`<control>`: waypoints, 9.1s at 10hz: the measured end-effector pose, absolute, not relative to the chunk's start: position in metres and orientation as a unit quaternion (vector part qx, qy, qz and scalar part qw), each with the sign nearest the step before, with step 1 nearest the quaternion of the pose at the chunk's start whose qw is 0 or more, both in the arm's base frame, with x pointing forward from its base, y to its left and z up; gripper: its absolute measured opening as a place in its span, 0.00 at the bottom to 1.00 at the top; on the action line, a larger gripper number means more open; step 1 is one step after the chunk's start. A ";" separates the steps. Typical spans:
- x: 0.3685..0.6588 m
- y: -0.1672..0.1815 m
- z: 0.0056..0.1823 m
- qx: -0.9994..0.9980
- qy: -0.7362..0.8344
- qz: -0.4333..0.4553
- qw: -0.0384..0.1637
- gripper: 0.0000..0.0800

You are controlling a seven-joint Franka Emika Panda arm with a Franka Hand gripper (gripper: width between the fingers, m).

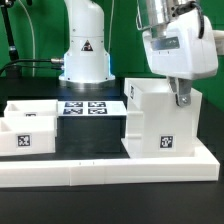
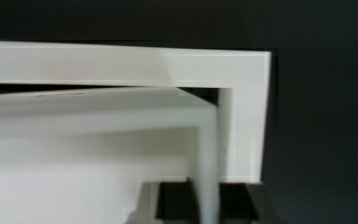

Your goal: Assemble drawer

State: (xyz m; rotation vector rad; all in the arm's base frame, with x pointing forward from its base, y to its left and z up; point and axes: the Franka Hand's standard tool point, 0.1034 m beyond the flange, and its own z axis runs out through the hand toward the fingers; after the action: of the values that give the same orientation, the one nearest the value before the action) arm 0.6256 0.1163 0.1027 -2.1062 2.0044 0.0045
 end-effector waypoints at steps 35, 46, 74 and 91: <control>0.557 -0.040 0.131 -0.997 -0.045 -0.061 0.033 0.81; 0.512 -0.096 0.075 -0.999 0.003 -0.047 0.020 0.81; 0.491 -0.080 0.019 -0.998 -0.035 -0.043 -0.012 0.05; 0.497 -0.060 0.032 -0.843 -0.536 -0.008 -0.033 0.05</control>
Offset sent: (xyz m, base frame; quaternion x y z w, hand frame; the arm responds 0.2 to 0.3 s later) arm 0.0308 -0.0058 0.0030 0.0020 0.0126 0.0230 0.9997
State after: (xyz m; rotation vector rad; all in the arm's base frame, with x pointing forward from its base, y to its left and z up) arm 0.4973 -0.0603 0.0318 -2.7064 -1.7209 -0.0258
